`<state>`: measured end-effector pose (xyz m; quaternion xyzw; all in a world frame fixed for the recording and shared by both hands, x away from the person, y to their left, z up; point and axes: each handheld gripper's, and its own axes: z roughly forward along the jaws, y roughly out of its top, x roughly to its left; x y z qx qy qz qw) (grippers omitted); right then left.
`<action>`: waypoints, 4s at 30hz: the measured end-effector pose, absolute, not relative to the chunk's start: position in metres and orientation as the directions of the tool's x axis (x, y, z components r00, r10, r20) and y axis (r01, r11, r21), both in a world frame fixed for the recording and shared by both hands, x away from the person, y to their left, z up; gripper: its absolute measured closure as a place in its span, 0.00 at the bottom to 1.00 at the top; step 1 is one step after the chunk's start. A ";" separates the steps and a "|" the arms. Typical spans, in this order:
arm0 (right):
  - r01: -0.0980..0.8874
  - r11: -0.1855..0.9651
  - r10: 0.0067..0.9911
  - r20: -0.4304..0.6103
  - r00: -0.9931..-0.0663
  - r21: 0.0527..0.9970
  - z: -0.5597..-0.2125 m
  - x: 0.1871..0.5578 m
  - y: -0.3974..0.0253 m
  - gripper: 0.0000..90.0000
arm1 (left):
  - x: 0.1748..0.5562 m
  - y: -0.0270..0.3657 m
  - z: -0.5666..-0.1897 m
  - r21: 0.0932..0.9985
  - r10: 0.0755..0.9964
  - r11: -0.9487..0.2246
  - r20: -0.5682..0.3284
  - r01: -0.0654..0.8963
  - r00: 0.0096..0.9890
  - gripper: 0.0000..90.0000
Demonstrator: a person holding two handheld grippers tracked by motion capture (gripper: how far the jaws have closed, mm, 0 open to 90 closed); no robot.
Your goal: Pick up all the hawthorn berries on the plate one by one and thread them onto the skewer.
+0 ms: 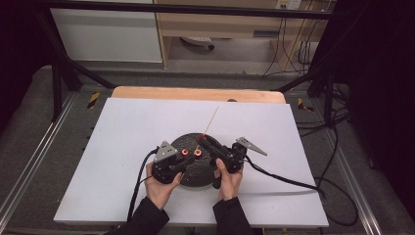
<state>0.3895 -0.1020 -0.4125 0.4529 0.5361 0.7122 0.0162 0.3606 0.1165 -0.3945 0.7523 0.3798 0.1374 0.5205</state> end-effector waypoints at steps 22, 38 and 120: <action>0.500 -0.227 0.560 0.532 -0.635 0.836 -0.408 0.385 -0.122 0.44 | 0.358 0.138 -0.404 0.881 0.709 -0.197 -0.176 0.431 0.683 0.98; 0.522 0.097 0.660 0.338 -0.671 0.847 -0.412 0.392 -0.139 0.08 | 0.338 0.200 -0.418 0.859 0.728 -0.255 -0.131 0.443 0.673 0.98; 0.754 0.454 0.768 0.220 -0.601 0.475 -0.418 0.476 -0.047 0.67 | 0.328 0.231 -0.439 0.837 0.722 -0.293 -0.122 0.461 0.681 0.98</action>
